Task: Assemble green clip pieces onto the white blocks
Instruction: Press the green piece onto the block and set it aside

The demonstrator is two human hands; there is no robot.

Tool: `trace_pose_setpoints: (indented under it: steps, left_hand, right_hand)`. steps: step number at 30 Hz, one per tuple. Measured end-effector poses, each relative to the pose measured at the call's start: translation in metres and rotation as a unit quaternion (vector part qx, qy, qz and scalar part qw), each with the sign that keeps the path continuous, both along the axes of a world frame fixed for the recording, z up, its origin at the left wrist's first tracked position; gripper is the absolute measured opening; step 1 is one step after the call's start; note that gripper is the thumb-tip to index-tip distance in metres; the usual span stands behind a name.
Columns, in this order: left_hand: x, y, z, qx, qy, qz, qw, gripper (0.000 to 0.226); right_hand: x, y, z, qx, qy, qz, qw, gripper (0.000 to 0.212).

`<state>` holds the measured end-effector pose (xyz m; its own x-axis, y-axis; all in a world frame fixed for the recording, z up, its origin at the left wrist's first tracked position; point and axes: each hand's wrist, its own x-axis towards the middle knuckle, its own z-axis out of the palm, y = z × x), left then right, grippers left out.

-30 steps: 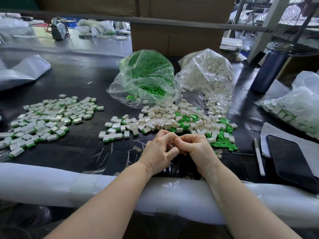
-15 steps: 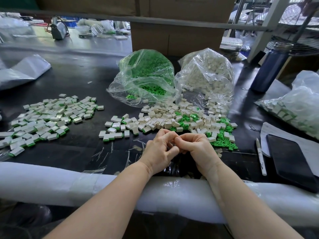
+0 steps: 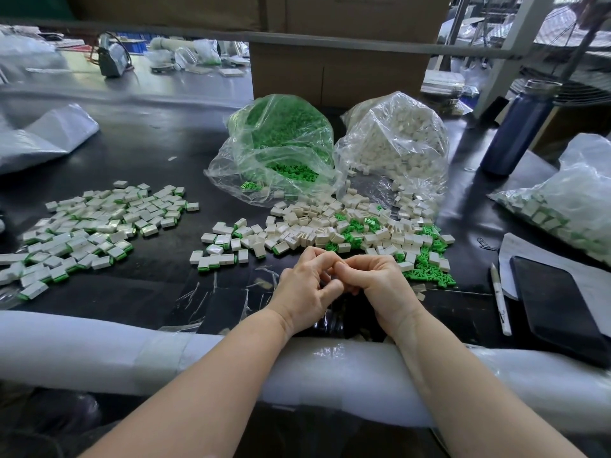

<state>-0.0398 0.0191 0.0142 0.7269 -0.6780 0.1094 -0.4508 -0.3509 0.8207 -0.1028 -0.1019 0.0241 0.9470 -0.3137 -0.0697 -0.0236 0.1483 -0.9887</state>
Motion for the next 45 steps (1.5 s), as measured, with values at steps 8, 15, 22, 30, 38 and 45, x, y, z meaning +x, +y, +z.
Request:
trace_pose_setpoints:
  steps: [8, 15, 22, 30, 38, 45]
  left_hand:
    - [0.0001, 0.0, 0.0001, -0.013, 0.01, -0.007, 1.0, 0.016]
    - [-0.0007, 0.0004, -0.0001, -0.001, 0.004, -0.008, 1.0, 0.019]
    - [0.0007, 0.0004, -0.001, 0.006, 0.0, -0.001, 1.0, 0.022]
    - [0.0019, 0.0002, -0.002, -0.013, 0.012, -0.008, 1.0, 0.015]
    - [0.0018, 0.0001, -0.0022, 0.004, -0.005, -0.004, 1.0, 0.025]
    - [0.0015, 0.0, -0.0014, 0.003, -0.001, -0.001, 1.0, 0.026]
  right_hand:
    - [-0.0018, 0.0006, 0.002, 0.0, 0.004, 0.015, 1.0, 0.013]
    - [-0.0024, 0.0011, 0.0032, 0.007, 0.002, 0.008, 1.0, 0.011]
    - [-0.0012, 0.0014, 0.0028, 0.006, 0.004, 0.001, 1.0, 0.01]
    - [-0.0009, 0.0015, 0.002, -0.022, 0.008, 0.004, 1.0, 0.012]
    - [-0.0017, 0.0014, 0.0029, 0.002, 0.004, 0.006, 1.0, 0.009]
    - [-0.0007, 0.0006, 0.0007, -0.013, 0.002, 0.005, 1.0, 0.012]
